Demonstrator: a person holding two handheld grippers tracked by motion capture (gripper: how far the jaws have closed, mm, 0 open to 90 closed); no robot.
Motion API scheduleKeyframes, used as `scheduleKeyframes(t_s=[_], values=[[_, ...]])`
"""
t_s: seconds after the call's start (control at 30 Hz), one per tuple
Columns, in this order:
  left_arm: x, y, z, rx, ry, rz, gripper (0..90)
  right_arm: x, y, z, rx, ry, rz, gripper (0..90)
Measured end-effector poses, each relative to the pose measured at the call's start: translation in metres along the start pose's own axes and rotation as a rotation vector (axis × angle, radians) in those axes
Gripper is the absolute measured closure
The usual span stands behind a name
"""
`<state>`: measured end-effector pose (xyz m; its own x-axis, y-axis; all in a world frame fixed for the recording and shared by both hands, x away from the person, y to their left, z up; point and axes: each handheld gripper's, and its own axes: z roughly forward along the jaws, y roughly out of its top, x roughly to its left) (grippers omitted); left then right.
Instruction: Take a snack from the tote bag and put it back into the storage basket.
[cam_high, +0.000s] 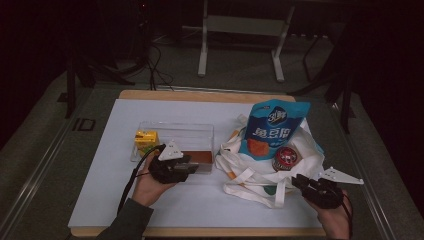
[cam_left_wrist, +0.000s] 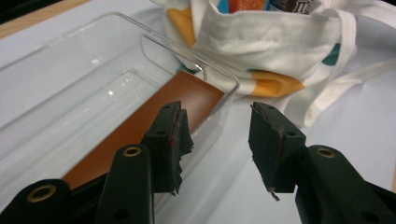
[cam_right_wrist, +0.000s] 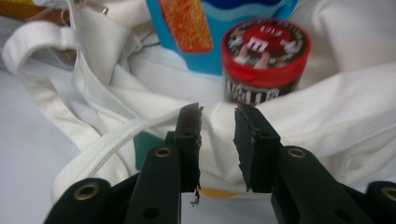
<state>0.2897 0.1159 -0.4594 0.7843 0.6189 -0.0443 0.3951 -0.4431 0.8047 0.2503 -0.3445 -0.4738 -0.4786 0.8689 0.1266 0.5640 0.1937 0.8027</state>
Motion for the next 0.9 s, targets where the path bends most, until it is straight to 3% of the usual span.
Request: scheduleKeyframes(t_s=[0.27,0.37,0.5,0.9], values=[[-0.005,-0.014,0.005,-0.004,-0.024,0.008,55.0,-0.01,0.012,0.008,0.011,-0.017,0.025,63.0],[-0.01,-0.022,0.004,-0.042,-0.035,0.017,55.1,-0.01,0.016,0.01,0.008,-0.025,0.022,61.3],[-0.015,-0.035,0.008,-0.011,-0.025,0.04,55.1,-0.012,0.022,0.011,0.001,-0.038,0.008,59.5],[-0.023,-0.053,0.028,0.026,-0.042,0.035,55.1,-0.022,0.046,0.017,-0.011,-0.046,0.017,50.9]])
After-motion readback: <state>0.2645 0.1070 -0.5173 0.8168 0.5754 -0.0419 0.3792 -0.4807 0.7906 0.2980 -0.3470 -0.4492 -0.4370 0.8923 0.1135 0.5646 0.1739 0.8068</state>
